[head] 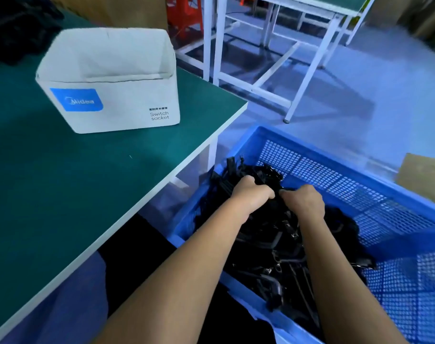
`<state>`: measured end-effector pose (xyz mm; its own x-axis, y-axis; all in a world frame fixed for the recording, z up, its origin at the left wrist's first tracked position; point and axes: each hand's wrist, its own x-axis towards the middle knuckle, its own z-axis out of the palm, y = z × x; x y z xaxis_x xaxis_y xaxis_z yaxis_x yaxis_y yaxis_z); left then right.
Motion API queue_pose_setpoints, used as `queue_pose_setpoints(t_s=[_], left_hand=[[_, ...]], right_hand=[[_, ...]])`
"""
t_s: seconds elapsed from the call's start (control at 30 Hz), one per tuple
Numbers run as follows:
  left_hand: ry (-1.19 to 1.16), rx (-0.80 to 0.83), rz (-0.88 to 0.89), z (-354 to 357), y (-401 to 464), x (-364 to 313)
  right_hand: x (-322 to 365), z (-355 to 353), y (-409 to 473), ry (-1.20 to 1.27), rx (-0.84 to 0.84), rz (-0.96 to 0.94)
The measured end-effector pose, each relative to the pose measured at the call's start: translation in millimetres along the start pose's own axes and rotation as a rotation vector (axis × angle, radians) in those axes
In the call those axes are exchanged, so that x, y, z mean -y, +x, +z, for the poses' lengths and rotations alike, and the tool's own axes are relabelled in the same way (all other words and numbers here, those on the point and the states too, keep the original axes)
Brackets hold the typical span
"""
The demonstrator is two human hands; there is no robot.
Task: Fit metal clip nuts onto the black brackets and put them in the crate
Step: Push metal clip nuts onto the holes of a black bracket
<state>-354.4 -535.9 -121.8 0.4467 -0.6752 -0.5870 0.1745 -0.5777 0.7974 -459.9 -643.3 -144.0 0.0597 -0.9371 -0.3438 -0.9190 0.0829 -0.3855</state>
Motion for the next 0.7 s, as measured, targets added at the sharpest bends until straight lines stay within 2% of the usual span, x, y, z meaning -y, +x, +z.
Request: queue_pose_setpoints(t_s=[0.07,0.13,0.3,0.37,0.43,0.53,0.7], left_hand=[[-0.012,-0.073,0.073,-6,0,1],[-0.058,-0.17,0.222,-9,-5,-12],[-0.112,-0.366,0.688,-27,-36,-74],[-0.145,-0.43,0.88,-52,-56,-95],[-0.187,-0.505,0.991,-89,-76,-107],[-0.274,-0.614,1.005,-152,-108,-105],[-0.31,-0.971,0.907,-270,-162,-48]], right_hand=[[8,-2,-3,-0.01,-0.052,0.0],[23,-9,-10,-0.014,-0.124,-0.064],[82,-43,-47,0.166,-0.237,-0.407],[111,-53,-77,0.243,-0.252,-0.567],[140,-55,-114,0.293,-0.273,-0.76],[182,-41,-172,0.356,-0.226,-1.018],[247,22,-277,0.351,0.088,-1.313]])
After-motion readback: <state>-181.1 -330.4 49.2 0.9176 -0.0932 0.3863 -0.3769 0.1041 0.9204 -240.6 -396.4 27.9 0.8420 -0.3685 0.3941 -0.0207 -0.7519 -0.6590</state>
